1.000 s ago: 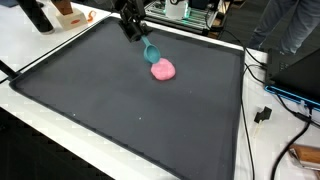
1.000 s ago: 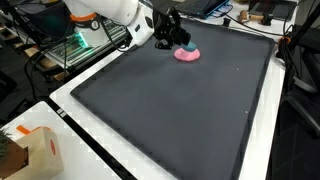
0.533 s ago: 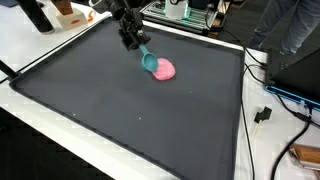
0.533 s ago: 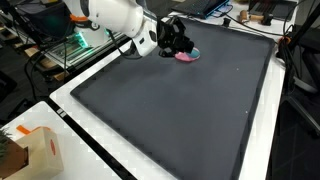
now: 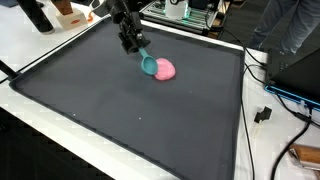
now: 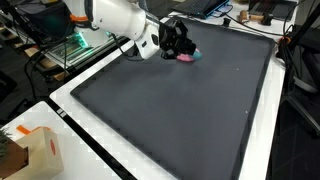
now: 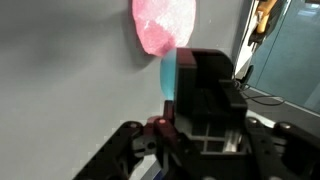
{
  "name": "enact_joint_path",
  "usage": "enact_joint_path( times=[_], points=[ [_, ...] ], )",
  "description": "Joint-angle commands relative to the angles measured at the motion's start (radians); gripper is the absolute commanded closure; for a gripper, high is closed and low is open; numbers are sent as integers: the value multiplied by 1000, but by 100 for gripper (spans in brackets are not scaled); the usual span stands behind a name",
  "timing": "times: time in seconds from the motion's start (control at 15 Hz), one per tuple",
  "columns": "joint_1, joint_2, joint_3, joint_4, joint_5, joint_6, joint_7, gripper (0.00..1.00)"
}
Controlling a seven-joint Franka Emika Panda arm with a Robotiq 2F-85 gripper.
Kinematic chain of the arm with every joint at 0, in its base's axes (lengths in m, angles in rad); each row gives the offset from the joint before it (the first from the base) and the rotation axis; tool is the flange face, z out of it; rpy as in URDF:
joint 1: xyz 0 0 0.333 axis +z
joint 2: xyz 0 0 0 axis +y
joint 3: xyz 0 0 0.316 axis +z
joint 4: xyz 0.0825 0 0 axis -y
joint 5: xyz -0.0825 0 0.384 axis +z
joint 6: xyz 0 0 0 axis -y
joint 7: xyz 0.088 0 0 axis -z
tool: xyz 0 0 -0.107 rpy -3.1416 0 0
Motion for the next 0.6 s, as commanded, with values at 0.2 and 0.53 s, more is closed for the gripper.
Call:
enact_joint_path(
  times=[0.2,0.53],
  points=[
    [-10,-11,14,0,12,-1,31,75],
    [-3,-46,16,-11,-21,11,106,75]
  ],
)
